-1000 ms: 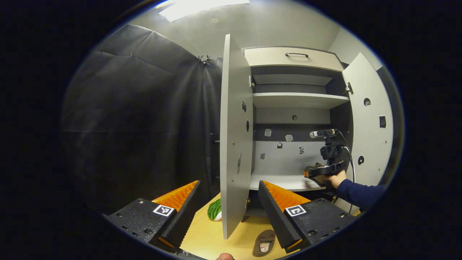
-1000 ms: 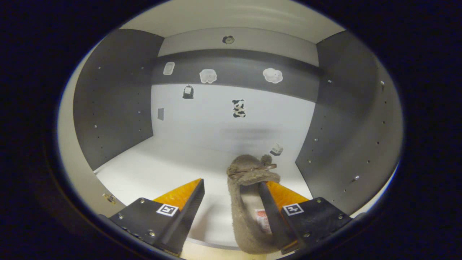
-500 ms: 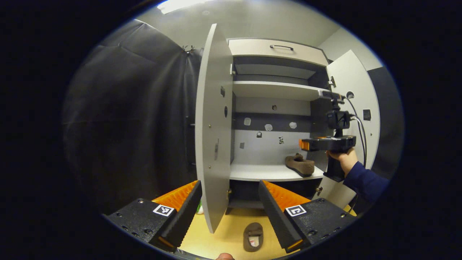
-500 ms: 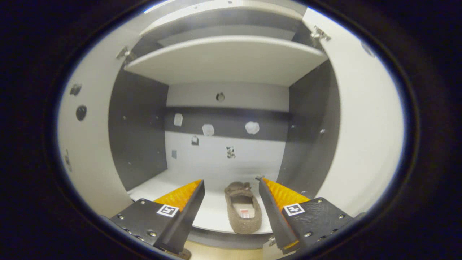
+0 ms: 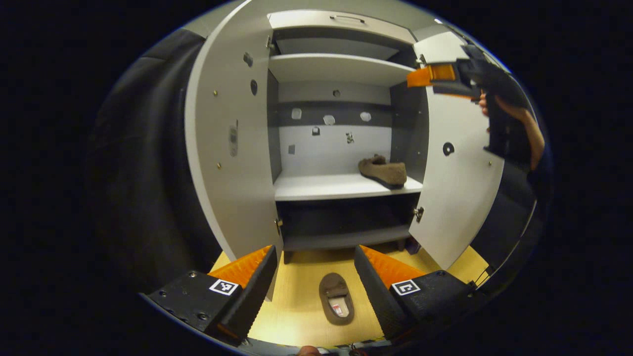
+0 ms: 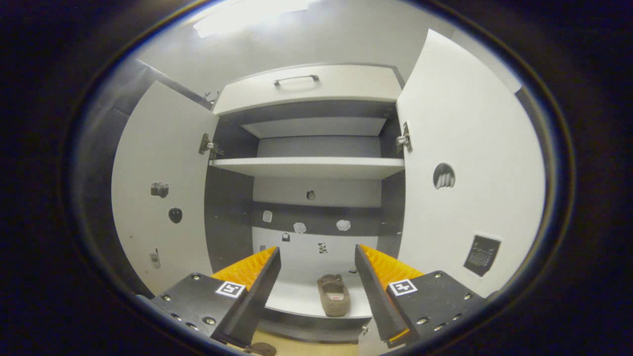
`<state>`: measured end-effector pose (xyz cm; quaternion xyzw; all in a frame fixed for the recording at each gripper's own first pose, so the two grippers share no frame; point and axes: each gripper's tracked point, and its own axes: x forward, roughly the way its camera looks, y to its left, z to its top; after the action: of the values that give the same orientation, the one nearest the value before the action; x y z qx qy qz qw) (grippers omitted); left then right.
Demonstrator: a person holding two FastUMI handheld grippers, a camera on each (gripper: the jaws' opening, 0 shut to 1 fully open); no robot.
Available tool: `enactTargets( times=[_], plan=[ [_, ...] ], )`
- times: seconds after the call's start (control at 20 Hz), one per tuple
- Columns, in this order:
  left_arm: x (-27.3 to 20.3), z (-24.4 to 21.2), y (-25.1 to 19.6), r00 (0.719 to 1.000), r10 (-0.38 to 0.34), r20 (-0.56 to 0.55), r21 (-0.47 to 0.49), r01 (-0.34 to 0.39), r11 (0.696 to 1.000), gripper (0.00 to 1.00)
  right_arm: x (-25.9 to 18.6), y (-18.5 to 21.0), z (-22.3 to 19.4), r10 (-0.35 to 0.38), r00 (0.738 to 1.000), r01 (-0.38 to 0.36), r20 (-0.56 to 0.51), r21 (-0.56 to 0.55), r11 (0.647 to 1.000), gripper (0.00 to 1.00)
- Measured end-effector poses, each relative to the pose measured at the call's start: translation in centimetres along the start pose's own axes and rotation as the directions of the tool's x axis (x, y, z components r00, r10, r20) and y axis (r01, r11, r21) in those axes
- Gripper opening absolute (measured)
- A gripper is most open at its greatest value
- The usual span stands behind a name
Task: Grab one shoe with the right hand and put it into the shoe cabinet, grab the other shoe with the left hand and put it into the shoe cabinet; then close the right door with the right hand and the left door with the left hand.
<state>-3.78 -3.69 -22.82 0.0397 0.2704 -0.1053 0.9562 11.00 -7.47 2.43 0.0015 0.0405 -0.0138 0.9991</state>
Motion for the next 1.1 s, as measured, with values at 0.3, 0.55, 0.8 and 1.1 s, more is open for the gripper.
enactTargets(
  times=[0.3, 0.55, 0.8, 1.1],
  plan=[
    [4.7, -9.6, -0.4, 0.968, -0.066, -0.244, -0.038, 0.059, 0.998, 0.97, -4.6, -1.7, 4.6, -0.046, 0.997, 0.047, 0.065, -0.018, 0.999, 0.9],
    [8.2, -17.6, -1.0, 0.88, -0.145, -0.452, -0.107, 0.107, 0.988, 0.98, -7.8, -3.9, 7.0, -0.115, 0.988, 0.119, 0.104, -0.026, 0.993, 0.9],
    [11.2, -23.7, -1.5, 0.778, -0.198, -0.596, -0.149, 0.135, 0.98, 0.92, -9.6, -5.9, 7.2, -0.19, 0.975, 0.199, 0.118, -0.065, 0.978, 0.9],
    [13.4, -29.3, -0.9, 0.679, -0.181, -0.711, -0.177, 0.076, 0.981, 0.79, -11.5, -8.3, 7.0, -0.274, 0.956, 0.284, 0.109, -0.091, 0.955, 0.9]
  ],
)
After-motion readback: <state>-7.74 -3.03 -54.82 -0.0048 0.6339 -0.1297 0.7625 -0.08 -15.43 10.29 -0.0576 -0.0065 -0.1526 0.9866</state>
